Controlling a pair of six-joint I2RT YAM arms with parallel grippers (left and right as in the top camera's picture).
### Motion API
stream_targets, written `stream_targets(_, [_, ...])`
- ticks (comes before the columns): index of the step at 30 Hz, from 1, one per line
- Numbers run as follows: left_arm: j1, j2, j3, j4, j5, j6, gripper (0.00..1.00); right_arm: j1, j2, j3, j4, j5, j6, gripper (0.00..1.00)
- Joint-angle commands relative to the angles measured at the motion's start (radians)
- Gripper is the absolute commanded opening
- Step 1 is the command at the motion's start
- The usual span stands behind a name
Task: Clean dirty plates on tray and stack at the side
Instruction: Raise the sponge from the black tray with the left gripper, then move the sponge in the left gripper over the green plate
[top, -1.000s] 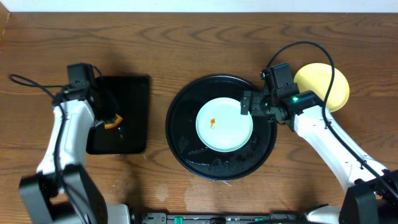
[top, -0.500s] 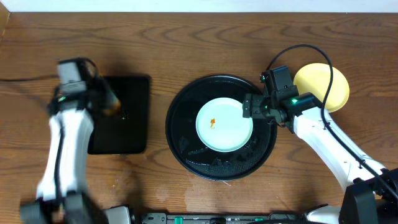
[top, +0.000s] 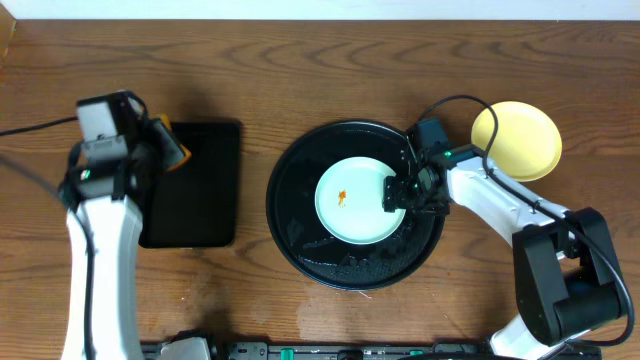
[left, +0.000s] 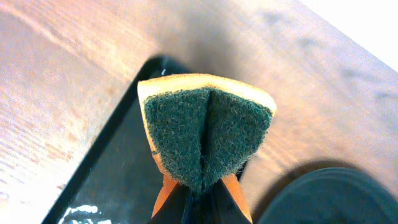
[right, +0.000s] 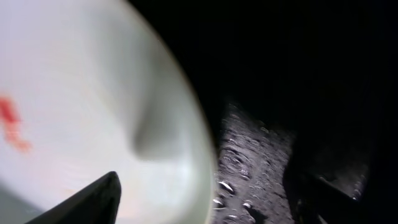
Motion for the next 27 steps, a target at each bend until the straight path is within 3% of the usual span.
stream_targets(1, [-0.001,-0.038,0.014,-0.016,0.011,0.024,0.07,0.001,0.03,0.037,0.014,-0.046,-0.031,0.75])
stream_targets(5, [-0.002,-0.032,0.012,-0.044,0.079,0.03,0.07,0.001,0.029,0.037,0.041,-0.012,-0.028,0.51])
stream_targets(6, [-0.008,-0.024,0.009,-0.044,0.165,0.075,0.08,0.002,0.029,0.037,0.047,0.035,-0.022,0.41])
stream_targets(7, [-0.013,-0.021,0.007,-0.044,0.204,0.098,0.08,0.002,0.029,0.037,0.05,0.055,-0.023,0.38])
stream_targets(11, [-0.048,-0.014,-0.003,-0.05,0.283,0.129,0.07,0.002,0.03,0.037,0.07,0.085,-0.025,0.35])
stream_targets(14, [-0.093,-0.008,-0.005,-0.064,0.29,0.159,0.08,0.007,0.032,0.037,0.086,0.085,-0.027,0.27])
stream_targets(18, [-0.156,-0.006,-0.016,-0.064,0.318,0.174,0.08,0.043,0.048,0.037,0.087,0.085,-0.026,0.26])
stream_targets(22, [-0.245,0.012,-0.016,-0.064,0.373,0.169,0.07,0.076,0.065,0.037,0.093,0.096,-0.01,0.13])
stream_targets(26, [-0.339,0.059,-0.016,-0.06,0.37,0.138,0.07,0.085,0.065,0.037,0.096,0.104,-0.011,0.11])
stream_targets(27, [-0.366,0.078,-0.016,-0.056,0.37,0.118,0.07,0.085,0.065,0.037,0.096,0.104,-0.011,0.06])
